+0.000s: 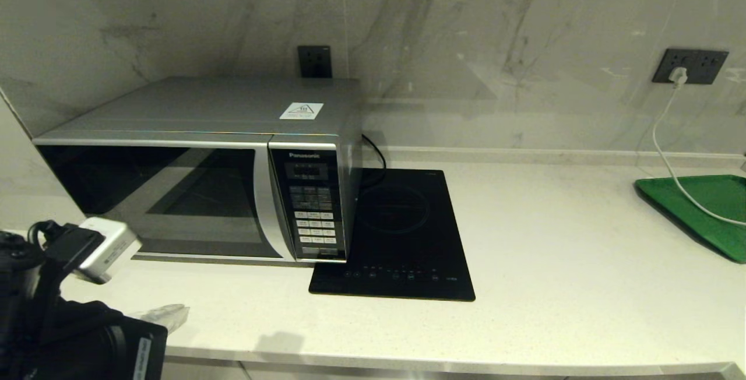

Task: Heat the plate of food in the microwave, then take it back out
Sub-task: Open the microwave oven

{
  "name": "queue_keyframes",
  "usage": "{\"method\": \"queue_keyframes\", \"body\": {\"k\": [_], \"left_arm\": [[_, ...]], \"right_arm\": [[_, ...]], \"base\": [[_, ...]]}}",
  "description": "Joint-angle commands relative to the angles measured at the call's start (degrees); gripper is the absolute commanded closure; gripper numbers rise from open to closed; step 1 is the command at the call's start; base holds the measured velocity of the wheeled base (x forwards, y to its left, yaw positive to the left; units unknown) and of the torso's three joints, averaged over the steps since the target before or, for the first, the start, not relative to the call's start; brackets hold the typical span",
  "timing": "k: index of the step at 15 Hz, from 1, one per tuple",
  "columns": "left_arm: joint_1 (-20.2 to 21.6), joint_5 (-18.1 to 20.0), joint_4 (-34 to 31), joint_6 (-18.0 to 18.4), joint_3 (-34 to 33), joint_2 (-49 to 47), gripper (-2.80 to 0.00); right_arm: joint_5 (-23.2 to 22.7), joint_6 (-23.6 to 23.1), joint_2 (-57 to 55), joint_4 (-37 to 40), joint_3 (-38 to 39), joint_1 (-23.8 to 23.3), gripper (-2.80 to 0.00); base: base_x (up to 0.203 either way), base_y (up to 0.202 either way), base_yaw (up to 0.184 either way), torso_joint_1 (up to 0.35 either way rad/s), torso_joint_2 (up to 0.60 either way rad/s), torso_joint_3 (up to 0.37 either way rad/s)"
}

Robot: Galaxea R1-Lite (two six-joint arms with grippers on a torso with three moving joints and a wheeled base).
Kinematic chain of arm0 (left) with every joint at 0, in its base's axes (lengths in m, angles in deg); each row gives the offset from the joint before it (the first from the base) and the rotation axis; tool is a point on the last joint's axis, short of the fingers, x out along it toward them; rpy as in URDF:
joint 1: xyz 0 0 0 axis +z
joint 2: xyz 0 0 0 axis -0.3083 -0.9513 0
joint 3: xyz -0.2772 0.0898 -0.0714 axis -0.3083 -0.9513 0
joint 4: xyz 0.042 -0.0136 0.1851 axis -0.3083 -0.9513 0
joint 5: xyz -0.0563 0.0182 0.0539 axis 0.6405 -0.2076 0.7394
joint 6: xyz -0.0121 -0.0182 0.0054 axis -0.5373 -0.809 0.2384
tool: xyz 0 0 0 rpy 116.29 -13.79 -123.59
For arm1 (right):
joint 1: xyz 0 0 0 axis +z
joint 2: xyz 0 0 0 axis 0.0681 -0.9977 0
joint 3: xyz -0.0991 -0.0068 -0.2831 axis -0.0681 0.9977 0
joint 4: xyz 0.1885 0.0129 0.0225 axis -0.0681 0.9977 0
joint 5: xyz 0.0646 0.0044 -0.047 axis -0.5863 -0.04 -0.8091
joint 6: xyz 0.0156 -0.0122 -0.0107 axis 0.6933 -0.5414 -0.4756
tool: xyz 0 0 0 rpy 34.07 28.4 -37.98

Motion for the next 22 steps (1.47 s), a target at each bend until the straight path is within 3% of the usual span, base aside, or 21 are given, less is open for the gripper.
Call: {"method": "queue_keyframes", "body": {"k": [1, 4, 9, 13, 17, 22], "left_arm": [[-1.51, -0.91, 5.84, 0.0, -1.33, -5.51, 0.0], [-7.63, -5.87, 12.78, 0.18, -3.25, -13.7, 0.0], [-12.16, -7.43, 22.39, 2.42, -2.78, -27.3, 0.0], [-10.18, -7.52, 30.73, 2.31, 2.49, -37.47, 0.0], [-5.76, -7.47, 31.36, 1.78, 6.37, -43.54, 0.0], [-5.0, -7.17, 34.15, 1.9, 8.13, -45.04, 0.0]], "right_arm": [[0.0, 0.02, -0.01, 0.1, -0.01, 0.01, 0.0], [0.0, 0.02, -0.09, 0.1, -0.01, 0.01, 0.0], [0.0, -0.07, 0.0, 0.1, -0.01, 0.01, 0.0], [0.0, 0.02, -0.07, 0.1, -0.01, 0.01, 0.0], [0.0, 0.02, 0.0, 0.1, -0.01, 0.01, 0.0], [0.0, 0.02, -0.01, 0.1, -0.01, 0.06, 0.0]], "base": [[0.0, 0.0, 0.0, 0.0, 0.0, 0.0], [0.0, 0.0, 0.0, 0.0, 0.0, 0.0], [0.0, 0.0, 0.0, 0.0, 0.0, 0.0], [0.0, 0.0, 0.0, 0.0, 0.0, 0.0], [0.0, 0.0, 0.0, 0.0, 0.0, 0.0], [0.0, 0.0, 0.0, 0.0, 0.0, 0.0]]}}
